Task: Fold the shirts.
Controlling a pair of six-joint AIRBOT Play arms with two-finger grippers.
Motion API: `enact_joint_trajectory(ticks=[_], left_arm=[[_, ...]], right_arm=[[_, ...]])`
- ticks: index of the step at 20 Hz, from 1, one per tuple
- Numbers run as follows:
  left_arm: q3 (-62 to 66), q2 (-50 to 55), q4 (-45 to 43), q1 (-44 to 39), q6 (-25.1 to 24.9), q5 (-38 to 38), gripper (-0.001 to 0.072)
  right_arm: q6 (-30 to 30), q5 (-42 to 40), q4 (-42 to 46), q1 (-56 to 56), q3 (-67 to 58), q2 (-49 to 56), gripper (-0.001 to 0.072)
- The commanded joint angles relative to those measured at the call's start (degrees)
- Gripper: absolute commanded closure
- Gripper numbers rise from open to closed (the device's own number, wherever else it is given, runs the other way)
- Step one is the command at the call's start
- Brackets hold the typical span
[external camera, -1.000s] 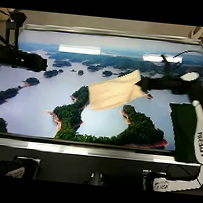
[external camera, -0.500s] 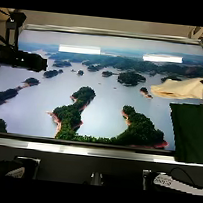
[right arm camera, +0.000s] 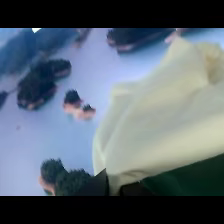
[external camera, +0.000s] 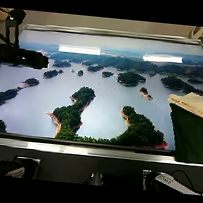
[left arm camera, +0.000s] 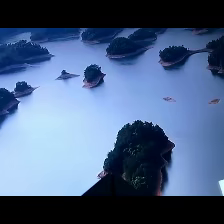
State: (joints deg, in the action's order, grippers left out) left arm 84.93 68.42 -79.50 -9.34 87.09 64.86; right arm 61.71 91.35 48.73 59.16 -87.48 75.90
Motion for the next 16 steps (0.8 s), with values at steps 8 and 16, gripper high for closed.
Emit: enact_joint_trajectory(ticks=[8, 16], left_arm=[[-1.1, 1.8, 1.0, -4.6, 0.0, -5.4, 0.0683], [-1.0, 1.8, 1.8, -5.0, 0.0, -5.4, 0.0683]], right_arm=[[2.3, 7.5, 35.2, 1.3, 15.8, -7.1, 0.0695], [-0.2, -9.5, 34.6, 1.3, 27.5, -8.5, 0.0035]])
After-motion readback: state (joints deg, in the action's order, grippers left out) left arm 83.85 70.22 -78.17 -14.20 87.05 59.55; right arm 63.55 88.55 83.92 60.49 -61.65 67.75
